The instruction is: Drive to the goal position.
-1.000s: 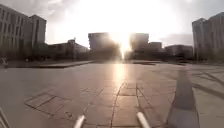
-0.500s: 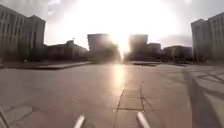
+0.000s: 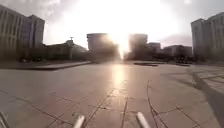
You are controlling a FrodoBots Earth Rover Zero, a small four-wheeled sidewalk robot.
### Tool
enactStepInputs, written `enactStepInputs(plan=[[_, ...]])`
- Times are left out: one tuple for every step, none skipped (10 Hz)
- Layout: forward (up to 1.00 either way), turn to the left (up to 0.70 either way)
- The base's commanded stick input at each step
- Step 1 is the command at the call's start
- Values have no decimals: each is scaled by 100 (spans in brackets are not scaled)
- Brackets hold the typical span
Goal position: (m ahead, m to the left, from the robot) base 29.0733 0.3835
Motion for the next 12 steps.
enactStepInputs(plan=[[100, 0], [100, 0], [100, 0], [100, 0], [100, 0], [100, 0], [100, 0], [100, 0], [100, 0], [100, 0], [100, 0], [100, 0]])
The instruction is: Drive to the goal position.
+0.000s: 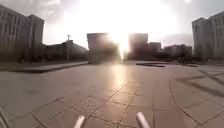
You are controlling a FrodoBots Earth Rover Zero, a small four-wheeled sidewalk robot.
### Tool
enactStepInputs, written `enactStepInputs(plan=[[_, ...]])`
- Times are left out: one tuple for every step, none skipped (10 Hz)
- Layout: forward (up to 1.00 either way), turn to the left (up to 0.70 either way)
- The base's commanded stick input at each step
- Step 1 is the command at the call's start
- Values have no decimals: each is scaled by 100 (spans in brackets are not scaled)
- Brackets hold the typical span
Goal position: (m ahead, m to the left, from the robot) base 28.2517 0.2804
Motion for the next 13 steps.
enactStepInputs(plan=[[100, 0], [100, 0], [100, 0], [100, 0], [100, 0], [100, 0], [100, 0], [100, 0], [100, 0], [100, 0], [100, 0], [100, 0], [100, 0]])
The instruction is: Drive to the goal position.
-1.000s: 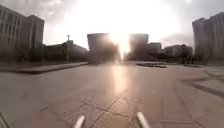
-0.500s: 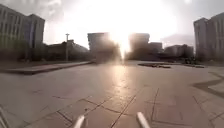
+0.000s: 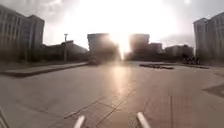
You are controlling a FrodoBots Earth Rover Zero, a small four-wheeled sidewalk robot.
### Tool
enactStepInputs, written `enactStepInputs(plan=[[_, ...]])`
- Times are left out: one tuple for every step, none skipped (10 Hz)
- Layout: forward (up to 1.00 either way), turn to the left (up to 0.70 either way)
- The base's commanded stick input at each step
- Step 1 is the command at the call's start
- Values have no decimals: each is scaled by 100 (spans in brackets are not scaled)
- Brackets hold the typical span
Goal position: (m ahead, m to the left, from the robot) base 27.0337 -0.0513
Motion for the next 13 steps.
enactStepInputs(plan=[[100, 0], [100, 0], [100, 0], [100, 0], [100, 0], [100, 0], [100, 0], [100, 0], [100, 0], [100, 0], [100, 0], [100, 0], [100, 0]])
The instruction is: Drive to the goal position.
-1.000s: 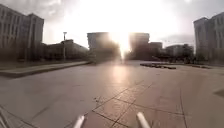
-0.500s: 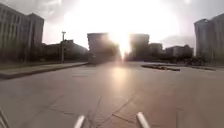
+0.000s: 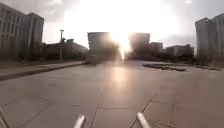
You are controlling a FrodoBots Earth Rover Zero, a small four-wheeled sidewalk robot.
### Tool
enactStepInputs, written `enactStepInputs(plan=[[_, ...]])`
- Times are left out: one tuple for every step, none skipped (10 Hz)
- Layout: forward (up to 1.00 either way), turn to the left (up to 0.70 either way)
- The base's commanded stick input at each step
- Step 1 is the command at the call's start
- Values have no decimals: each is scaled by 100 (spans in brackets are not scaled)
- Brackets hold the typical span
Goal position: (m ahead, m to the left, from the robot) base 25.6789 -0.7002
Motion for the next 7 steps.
enactStepInputs(plan=[[100, 0], [100, 0], [100, 0], [100, 0], [100, -2], [100, -27], [100, -7]])
